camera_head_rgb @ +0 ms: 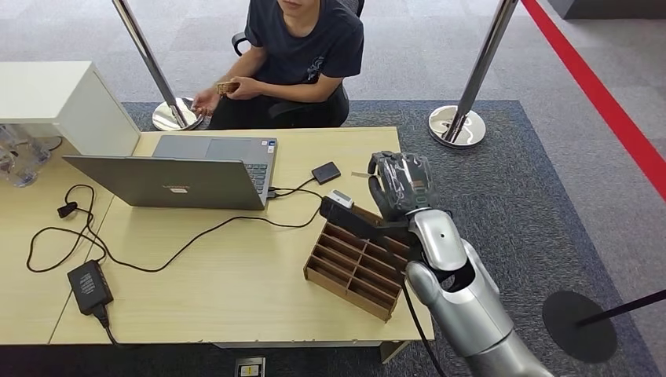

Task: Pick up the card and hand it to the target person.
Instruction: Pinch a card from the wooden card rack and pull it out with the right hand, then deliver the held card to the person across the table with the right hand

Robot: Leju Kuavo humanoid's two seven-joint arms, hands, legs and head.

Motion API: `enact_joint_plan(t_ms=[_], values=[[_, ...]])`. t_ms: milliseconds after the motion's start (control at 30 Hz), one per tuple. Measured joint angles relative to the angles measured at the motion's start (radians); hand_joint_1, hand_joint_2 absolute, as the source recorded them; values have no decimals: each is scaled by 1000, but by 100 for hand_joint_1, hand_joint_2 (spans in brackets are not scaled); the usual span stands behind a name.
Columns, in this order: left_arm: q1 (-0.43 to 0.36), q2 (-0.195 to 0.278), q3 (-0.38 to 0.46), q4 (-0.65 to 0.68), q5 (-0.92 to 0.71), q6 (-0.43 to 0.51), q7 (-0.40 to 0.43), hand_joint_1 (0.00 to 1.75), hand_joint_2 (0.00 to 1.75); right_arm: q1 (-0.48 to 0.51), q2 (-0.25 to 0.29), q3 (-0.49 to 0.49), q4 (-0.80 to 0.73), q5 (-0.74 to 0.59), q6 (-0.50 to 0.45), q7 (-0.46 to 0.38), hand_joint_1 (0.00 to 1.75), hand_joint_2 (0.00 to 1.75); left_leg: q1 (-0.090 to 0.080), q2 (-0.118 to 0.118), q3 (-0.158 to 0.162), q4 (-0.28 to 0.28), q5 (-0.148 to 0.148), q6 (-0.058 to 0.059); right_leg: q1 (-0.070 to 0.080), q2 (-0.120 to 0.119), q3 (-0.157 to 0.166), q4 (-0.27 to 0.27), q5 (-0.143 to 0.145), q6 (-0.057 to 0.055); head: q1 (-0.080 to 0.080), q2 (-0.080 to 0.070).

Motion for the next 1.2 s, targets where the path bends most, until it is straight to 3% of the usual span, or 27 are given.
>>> enact_joint_plan(t_ms=[467, 1200], values=[[2, 5, 20, 0, 12, -9, -2, 0, 0, -141, 63, 1, 183, -35, 19, 12, 175, 175, 0, 0, 0, 0, 0, 0, 0, 0, 0, 1, 0, 0, 0, 0], [1, 14, 19, 0, -8, -26, 0, 0, 0, -254, 96, -21, 360, -52, 30, 43, 175, 175, 0, 0, 0, 0, 1, 0, 0, 0, 0, 1, 0, 0, 0, 0]])
